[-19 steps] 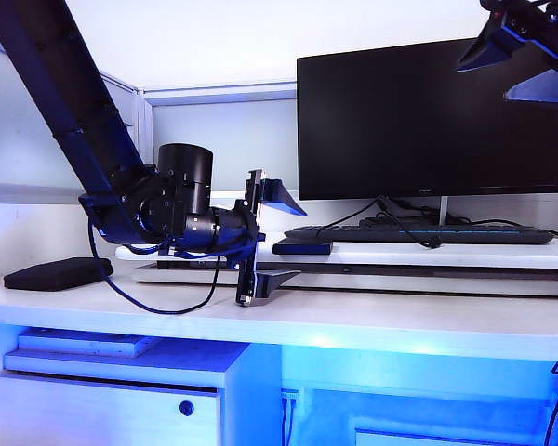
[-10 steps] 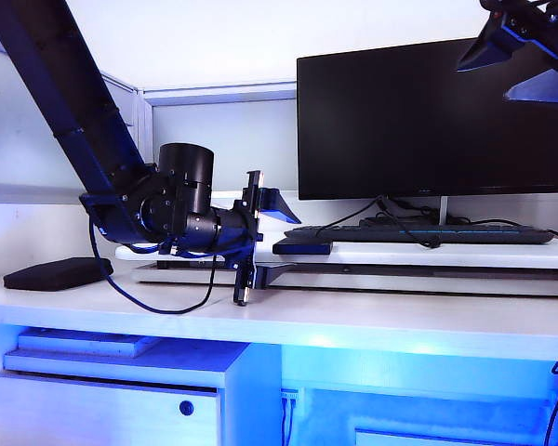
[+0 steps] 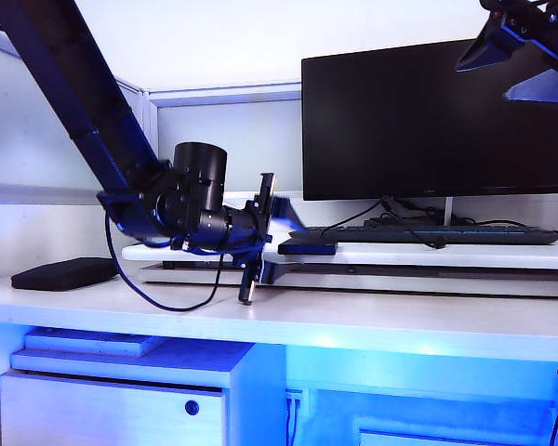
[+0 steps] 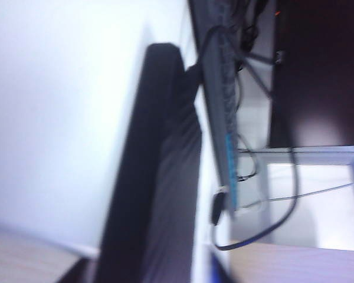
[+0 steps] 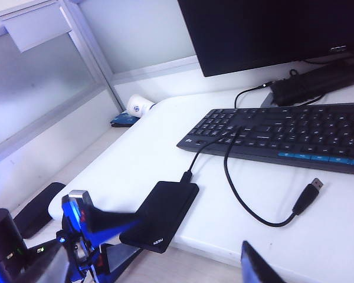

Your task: Unplug the data cable of the portable hard drive.

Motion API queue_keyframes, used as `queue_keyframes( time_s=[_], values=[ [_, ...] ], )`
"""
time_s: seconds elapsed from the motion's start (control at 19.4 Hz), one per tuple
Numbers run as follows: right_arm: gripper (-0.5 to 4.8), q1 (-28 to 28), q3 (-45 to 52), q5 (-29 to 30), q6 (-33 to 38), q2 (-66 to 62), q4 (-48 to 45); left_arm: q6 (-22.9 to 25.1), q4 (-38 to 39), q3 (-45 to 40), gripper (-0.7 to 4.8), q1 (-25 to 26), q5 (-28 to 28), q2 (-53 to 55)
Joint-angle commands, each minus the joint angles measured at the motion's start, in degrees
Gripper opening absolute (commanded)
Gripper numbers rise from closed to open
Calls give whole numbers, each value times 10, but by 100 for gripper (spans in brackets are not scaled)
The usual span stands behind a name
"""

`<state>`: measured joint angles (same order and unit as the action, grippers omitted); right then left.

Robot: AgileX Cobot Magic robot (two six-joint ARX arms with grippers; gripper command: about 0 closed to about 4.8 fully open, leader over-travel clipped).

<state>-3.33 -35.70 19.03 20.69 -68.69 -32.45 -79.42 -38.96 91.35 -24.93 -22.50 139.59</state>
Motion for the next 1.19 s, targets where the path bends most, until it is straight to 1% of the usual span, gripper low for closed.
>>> queue_keyframes(
  time_s=[0.05, 0.15, 0.21, 0.36, 0.52, 0.57, 0.67, 0.72, 0.93, 0.98, 1.19],
  values=[
    [377, 0, -3, 0, -1, 1, -8, -31, -13, 3, 108, 1, -31, 9],
    [377, 0, -3, 0, -1, 1, -8, -32, -12, 3, 15, 0, -40, 9],
    [377, 0, -3, 2, -1, 1, -8, -32, -11, 3, -6, 0, -54, 9],
    [377, 0, -3, 4, 0, 1, -9, -36, -15, 4, -6, 0, -74, 9],
    [377, 0, -3, 7, 1, 1, -9, -36, -22, 5, -6, 0, -106, 9],
    [377, 0, -3, 9, 2, 1, -10, -38, -37, 5, -6, 0, -135, 9],
    [377, 0, -3, 9, 3, 1, -10, -43, -65, 5, -6, 0, -167, 9],
    [377, 0, -3, 16, 3, 1, -10, -58, -93, 5, -6, 0, -190, 9],
    [377, 0, -17, 30, 13, -12, -7, -109, -191, 5, -6, 0, -236, 7],
    [377, 0, -24, 32, 20, -19, -7, -113, -210, 5, -6, 0, -248, 3],
    [377, 0, -65, 39, 21, -51, -4, -103, -216, 5, -6, 0, -270, -30]
  ],
)
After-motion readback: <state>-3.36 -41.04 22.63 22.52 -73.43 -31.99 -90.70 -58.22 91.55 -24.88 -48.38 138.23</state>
